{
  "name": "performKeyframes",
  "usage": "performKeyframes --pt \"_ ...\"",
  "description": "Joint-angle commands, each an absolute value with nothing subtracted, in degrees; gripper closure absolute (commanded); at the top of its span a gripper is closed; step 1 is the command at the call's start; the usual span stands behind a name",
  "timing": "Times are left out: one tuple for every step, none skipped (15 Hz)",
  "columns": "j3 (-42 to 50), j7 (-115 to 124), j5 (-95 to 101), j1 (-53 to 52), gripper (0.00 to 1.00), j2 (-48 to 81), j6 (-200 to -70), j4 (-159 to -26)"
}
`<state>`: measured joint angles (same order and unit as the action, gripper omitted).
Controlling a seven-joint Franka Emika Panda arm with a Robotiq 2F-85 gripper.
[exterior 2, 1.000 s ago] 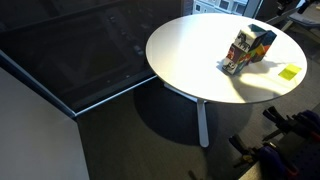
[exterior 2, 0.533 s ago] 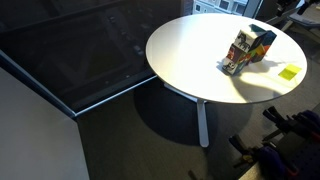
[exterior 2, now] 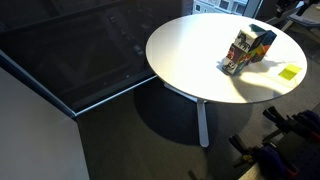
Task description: Remove the blue block from the orange block top and put it on the block with an image of a green triangle
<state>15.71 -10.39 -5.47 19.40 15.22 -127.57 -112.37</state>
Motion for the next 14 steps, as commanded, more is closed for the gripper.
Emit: performKeyframes --pt "15.1 -10.1 -6.1 20.0 0.00 18.3 -127.0 -109.7" --pt "15.0 -10.2 -6.2 20.1 0.00 19.0 -127.3 -109.3" --pt "14.9 -10.1 -6.2 20.1 0.00 19.7 -127.4 -109.0" --pt "14.8 -10.1 -6.3 20.2 0.00 20.3 -128.1 -108.7" --pt "14.7 -10.2 -6.4 20.3 0.00 21.1 -128.3 -108.2" --pt "14.5 -10.2 -6.4 20.4 0.00 21.7 -129.1 -108.0" --pt "14.3 -10.4 -6.6 20.5 0.00 22.3 -129.4 -107.7" --pt "14.2 -10.4 -6.7 20.6 0.00 22.9 -130.0 -107.4" --pt "14.0 -10.4 -6.8 20.7 0.00 23.4 -130.3 -107.1" --pt "13.8 -10.7 -6.9 20.8 0.00 23.9 -130.7 -107.0" --pt "13.6 -10.8 -7.0 20.9 0.00 24.4 -131.1 -106.7" --pt "13.5 -10.9 -7.1 21.0 0.00 24.9 -131.6 -106.6" --pt "13.4 -10.9 -7.1 21.1 0.00 25.3 -131.8 -106.3" --pt "13.2 -11.2 -7.2 21.2 0.00 25.8 -131.9 -106.0"
